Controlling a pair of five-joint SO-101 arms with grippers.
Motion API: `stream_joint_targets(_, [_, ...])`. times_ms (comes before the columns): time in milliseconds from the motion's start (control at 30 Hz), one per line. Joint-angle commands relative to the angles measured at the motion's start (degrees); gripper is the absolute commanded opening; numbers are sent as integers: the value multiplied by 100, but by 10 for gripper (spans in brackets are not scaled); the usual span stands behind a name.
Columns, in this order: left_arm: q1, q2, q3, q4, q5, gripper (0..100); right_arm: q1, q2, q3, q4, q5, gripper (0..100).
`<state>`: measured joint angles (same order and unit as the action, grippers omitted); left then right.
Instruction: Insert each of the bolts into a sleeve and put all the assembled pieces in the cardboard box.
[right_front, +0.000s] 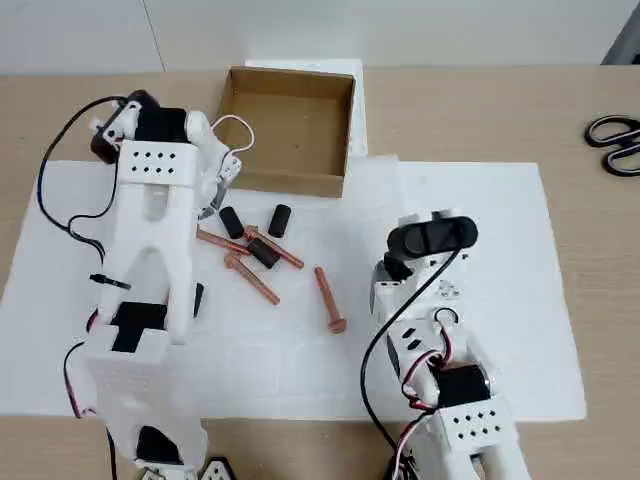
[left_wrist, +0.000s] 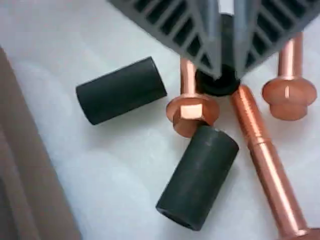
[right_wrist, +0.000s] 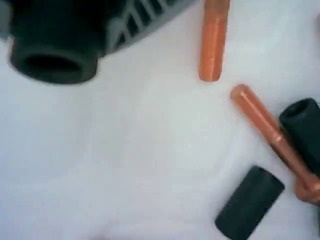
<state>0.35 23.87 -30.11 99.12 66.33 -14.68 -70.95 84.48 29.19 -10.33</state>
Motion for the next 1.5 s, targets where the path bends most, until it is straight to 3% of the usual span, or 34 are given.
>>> stream_joint_targets(0, [-9,-35,66,26,290,19,22,-92,0,-295,18,4])
stream_joint_targets(633, [-211,-35,840,123,448,21,22,-92,0,-295,18,4])
stream_joint_targets(933, [-220,-44,848,123,448,242,13,-92,0,-286,18,4])
stream_joint_targets(1200, [-220,-35,1314,97,905,243,13,-92,9,-286,18,4])
stream_joint_targets(1467, [-273,9,1341,-290,923,243,-4,-92,158,-286,18,4])
